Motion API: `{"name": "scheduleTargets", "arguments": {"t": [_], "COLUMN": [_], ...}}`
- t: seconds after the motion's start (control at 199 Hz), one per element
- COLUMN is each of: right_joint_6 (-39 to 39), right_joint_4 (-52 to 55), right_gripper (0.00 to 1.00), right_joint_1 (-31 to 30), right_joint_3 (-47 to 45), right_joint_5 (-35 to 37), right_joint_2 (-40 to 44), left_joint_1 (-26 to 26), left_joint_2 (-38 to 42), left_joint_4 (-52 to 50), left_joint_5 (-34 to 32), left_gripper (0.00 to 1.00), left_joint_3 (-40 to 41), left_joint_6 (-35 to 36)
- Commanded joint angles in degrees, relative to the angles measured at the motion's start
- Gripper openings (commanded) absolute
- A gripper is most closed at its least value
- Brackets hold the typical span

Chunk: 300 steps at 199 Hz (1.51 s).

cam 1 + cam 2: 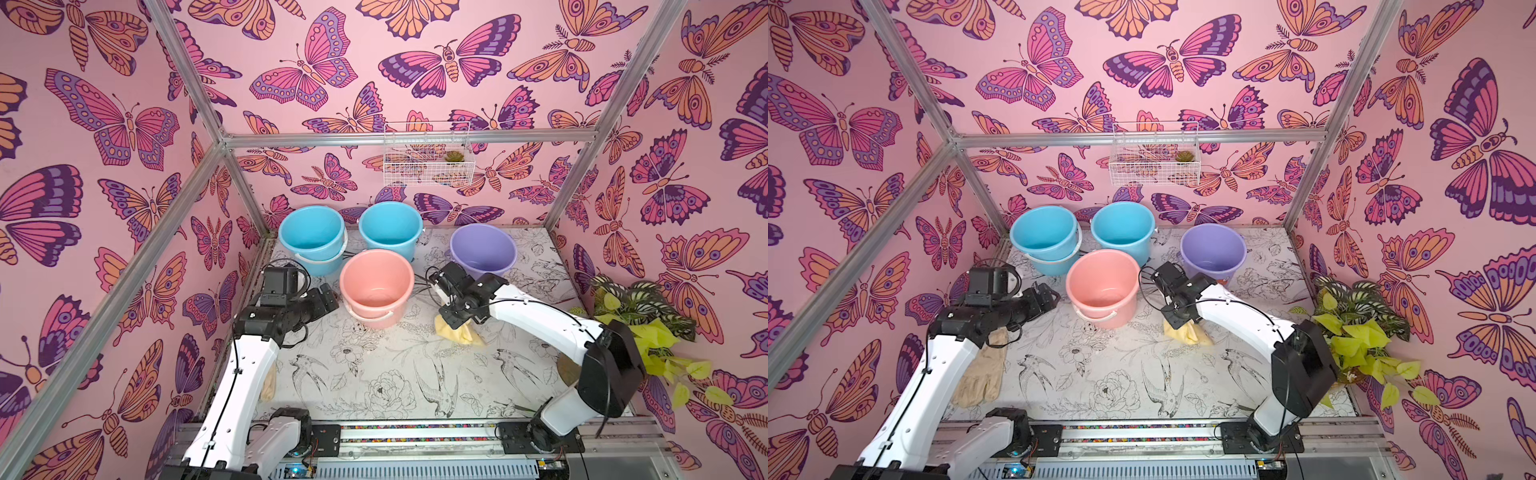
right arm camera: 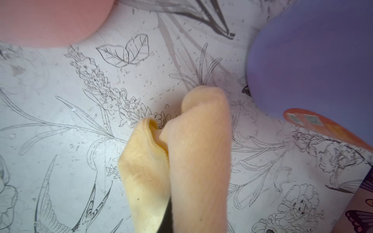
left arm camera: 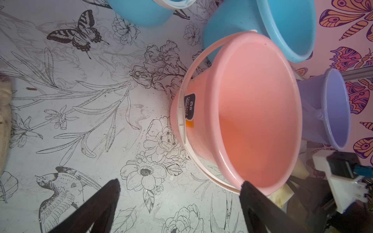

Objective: Wipe the inside of the bucket with a cloth
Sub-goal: Pick up the cleaning item at the center of the board, then pick up the bucket from the center of the board.

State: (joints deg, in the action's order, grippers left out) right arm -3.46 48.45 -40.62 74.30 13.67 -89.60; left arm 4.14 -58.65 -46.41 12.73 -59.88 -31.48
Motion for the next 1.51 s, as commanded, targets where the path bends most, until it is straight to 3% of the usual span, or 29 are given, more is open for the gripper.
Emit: {"name": "scheduleTargets", "arguments": {"t": [0.0, 0.322, 0.739, 0.904, 1.015, 1.502], "right_joint_6": [-2.3, -2.2, -4.1, -5.3, -6.0, -8.4], "right_joint_4": [3.9, 6.8, 8.1, 6.6, 6.0, 2.3], "right_gripper": [0.0, 0.0, 0.0, 0.0, 0.0, 0.0], "right_joint_1": [-0.8, -3.7, -7.3, -7.7, -8.2, -8.3], "right_joint_3": [4.8, 19.6, 42.4, 45.7, 46.5, 46.8], "right_joint_5": [2.0, 1.4, -8.5, -11.0, -11.4, -6.7], "right_joint_2": [3.6, 6.0, -4.3, -7.8, -9.2, -11.1], "left_joint_1": [-0.2, -0.1, 1.7, 3.0, 3.4, 5.9], "left_joint_2": [-0.7, -1.2, -5.0, -7.5, -8.0, 2.9], "left_joint_4": [-1.9, -2.9, -3.0, -3.1, -3.4, -4.1], "left_joint_5": [1.5, 2.2, 5.6, 4.6, 7.3, 19.3], "left_gripper": [0.93, 0.91, 0.75, 0.75, 0.77, 0.81], "left_joint_3": [-1.3, -2.1, -4.3, -6.6, -7.1, -0.8], "left_joint_6": [1.7, 1.8, 1.1, -0.9, -3.9, -20.8]}}
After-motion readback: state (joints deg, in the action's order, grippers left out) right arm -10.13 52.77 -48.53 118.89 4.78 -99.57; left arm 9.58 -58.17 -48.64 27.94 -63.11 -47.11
